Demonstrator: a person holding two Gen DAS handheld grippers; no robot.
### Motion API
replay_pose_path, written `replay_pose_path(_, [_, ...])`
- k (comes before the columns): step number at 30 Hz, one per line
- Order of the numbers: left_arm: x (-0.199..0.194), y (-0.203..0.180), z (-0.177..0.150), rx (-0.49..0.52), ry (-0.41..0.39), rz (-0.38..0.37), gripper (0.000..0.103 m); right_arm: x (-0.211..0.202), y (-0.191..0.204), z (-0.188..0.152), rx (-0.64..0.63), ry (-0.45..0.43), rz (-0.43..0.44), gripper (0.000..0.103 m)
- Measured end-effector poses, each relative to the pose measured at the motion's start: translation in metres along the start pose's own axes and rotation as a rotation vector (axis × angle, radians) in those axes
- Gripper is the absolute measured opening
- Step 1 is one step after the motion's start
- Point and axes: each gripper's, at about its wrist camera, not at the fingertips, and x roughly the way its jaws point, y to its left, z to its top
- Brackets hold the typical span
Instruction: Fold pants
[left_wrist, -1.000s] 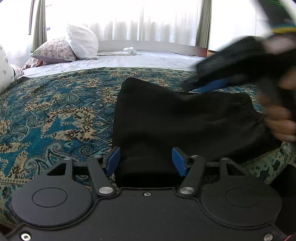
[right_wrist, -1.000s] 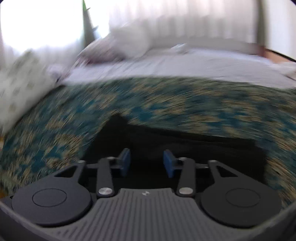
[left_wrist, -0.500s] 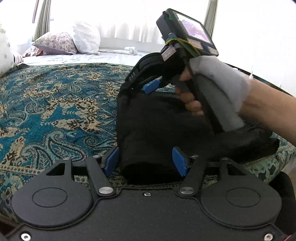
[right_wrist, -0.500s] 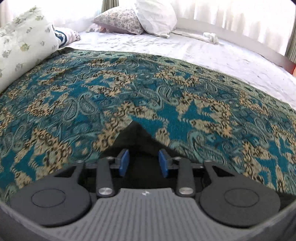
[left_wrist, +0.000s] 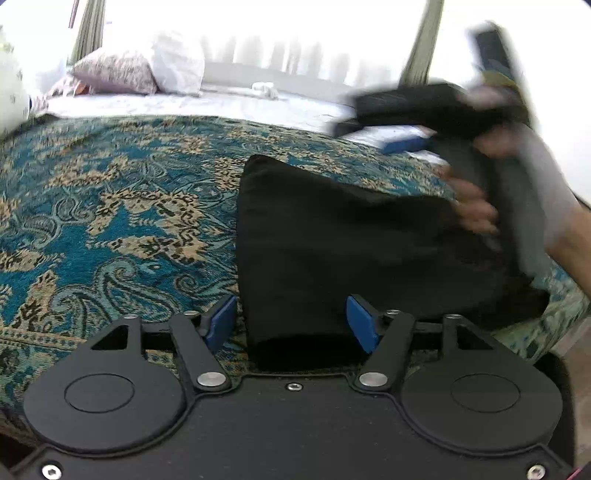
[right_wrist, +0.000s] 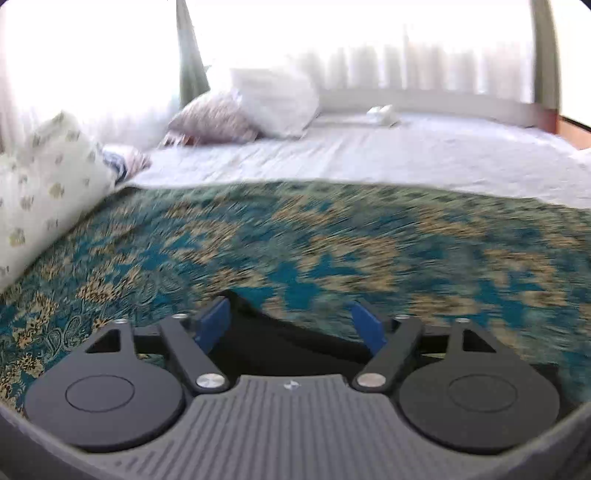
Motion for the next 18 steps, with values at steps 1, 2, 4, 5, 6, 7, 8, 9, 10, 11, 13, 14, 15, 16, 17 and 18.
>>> replay_pose_path(1, [-0.002, 0.004, 0.005, -0.017, 0.001, -0.007, 0.073, -0.013, -0.012, -0.003, 0.008, -0.018, -0.018, 0.091])
replay_pose_path(2, [-0.003, 0.009, 0.011, -0.029, -0.004, -0.012, 0.079, -0.025, -0.026, -0.006, 0.014, -0.032, -0.044, 0.093])
replay_pose_path(4, [-0.004, 0.015, 0.022, -0.034, -0.022, -0.012, 0.088, -0.045, -0.051, -0.013, 0.017, -0.048, -0.111, 0.096])
replay_pose_path(5, [-0.003, 0.019, 0.029, -0.036, -0.033, -0.006, 0.095, -0.054, -0.065, -0.018, 0.023, -0.053, -0.145, 0.099])
replay_pose_path(6, [0.0, 0.023, 0.037, -0.04, -0.045, 0.009, 0.098, -0.061, -0.079, -0.023, 0.036, -0.053, -0.168, 0.101])
replay_pose_path(7, [0.005, 0.027, 0.045, -0.042, -0.05, 0.02, 0.099, -0.068, -0.093, -0.028, 0.055, -0.049, -0.183, 0.103])
replay_pose_path(8, [0.012, 0.032, 0.053, -0.042, -0.05, 0.021, 0.099, -0.073, -0.106, -0.034, 0.08, -0.038, -0.191, 0.103])
replay_pose_path(9, [0.02, 0.035, 0.061, -0.045, -0.041, 0.02, 0.099, -0.076, -0.117, -0.039, 0.105, -0.025, -0.194, 0.103])
replay_pose_path(10, [0.027, 0.038, 0.068, -0.051, -0.03, 0.022, 0.099, -0.078, -0.126, -0.044, 0.126, -0.012, -0.195, 0.103])
replay_pose_path(11, [0.037, 0.041, 0.075, -0.061, -0.015, 0.023, 0.099, -0.078, -0.134, -0.049, 0.135, -0.001, -0.195, 0.103])
replay_pose_path(13, [0.055, 0.046, 0.087, -0.079, 0.018, 0.01, 0.099, -0.073, -0.144, -0.057, 0.138, 0.017, -0.206, 0.103])
replay_pose_path(14, [0.063, 0.046, 0.09, -0.09, 0.031, 0.002, 0.099, -0.069, -0.148, -0.062, 0.144, 0.027, -0.207, 0.103])
replay_pose_path(15, [0.072, 0.047, 0.095, -0.097, 0.047, -0.013, 0.099, -0.067, -0.153, -0.067, 0.157, 0.032, -0.196, 0.103])
replay_pose_path(16, [0.078, 0.046, 0.097, -0.099, 0.053, -0.024, 0.099, -0.064, -0.158, -0.071, 0.178, 0.035, -0.174, 0.103])
replay_pose_path(17, [0.086, 0.046, 0.099, -0.097, 0.059, -0.038, 0.099, -0.062, -0.163, -0.074, 0.203, 0.036, -0.146, 0.103])
replay_pose_path(18, [0.094, 0.046, 0.101, -0.093, 0.068, -0.045, 0.099, -0.058, -0.168, -0.075, 0.225, 0.038, -0.12, 0.103])
